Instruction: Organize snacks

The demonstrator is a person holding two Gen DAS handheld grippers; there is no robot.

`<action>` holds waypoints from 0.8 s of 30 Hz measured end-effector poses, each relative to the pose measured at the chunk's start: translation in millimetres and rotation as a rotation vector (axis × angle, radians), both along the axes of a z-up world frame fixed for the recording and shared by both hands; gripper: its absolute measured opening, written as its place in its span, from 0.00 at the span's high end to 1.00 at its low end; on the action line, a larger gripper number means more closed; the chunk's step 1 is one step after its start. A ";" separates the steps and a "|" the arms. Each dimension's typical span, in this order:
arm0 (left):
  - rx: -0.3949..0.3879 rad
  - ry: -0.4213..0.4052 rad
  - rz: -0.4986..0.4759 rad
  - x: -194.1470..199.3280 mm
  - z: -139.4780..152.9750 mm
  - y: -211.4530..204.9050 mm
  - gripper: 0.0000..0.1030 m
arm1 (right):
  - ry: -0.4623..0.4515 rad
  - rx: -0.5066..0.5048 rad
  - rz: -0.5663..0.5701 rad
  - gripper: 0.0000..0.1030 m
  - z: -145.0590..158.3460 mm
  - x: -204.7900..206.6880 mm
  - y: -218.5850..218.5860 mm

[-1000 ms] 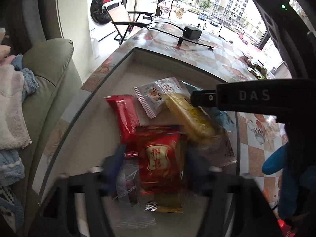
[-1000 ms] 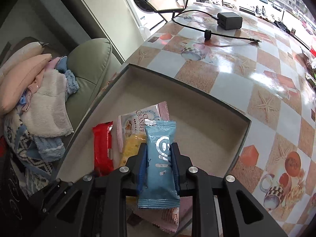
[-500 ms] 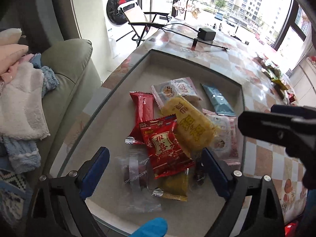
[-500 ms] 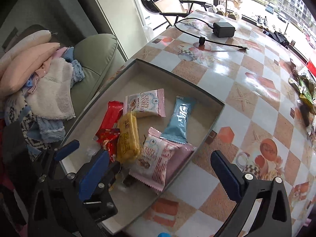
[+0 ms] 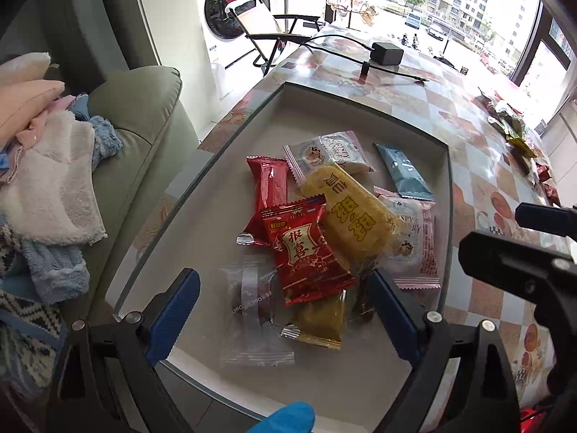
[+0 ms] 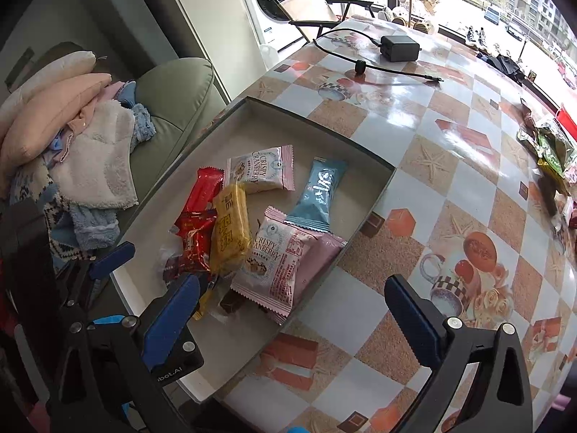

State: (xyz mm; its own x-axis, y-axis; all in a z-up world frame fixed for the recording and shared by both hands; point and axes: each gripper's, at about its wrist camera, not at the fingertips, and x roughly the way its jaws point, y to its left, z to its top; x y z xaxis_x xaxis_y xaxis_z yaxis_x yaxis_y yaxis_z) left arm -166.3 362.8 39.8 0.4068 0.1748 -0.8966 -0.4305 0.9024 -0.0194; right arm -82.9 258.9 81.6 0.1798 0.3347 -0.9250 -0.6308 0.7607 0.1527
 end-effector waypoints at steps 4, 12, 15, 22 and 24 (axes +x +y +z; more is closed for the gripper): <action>0.015 0.011 0.007 0.6 -0.7 -0.7 0.07 | -0.001 -0.010 0.006 0.00 -2.4 -2.9 -0.6; 0.007 0.047 0.021 3.3 -7.6 2.6 0.07 | -0.002 -0.022 0.014 0.00 -5.9 -5.3 -0.6; 0.002 0.055 0.025 4.4 -10.8 2.5 0.07 | -0.011 -0.032 0.020 0.00 -6.9 -6.2 0.6; -0.015 0.083 0.033 7.2 -19.1 3.5 0.07 | -0.010 -0.027 0.028 0.00 -8.1 -7.7 2.7; 0.005 0.063 0.048 5.5 -17.8 4.3 0.07 | -0.012 -0.025 0.034 0.00 -7.1 -9.2 3.2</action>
State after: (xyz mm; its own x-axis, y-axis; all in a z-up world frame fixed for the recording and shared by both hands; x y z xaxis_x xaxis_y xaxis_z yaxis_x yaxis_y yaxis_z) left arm -160.8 367.1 22.0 0.3411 0.1968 -0.9192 -0.4732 0.8809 0.0130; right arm -92.1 262.0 74.6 0.1801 0.3177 -0.9309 -0.6581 0.7423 0.1260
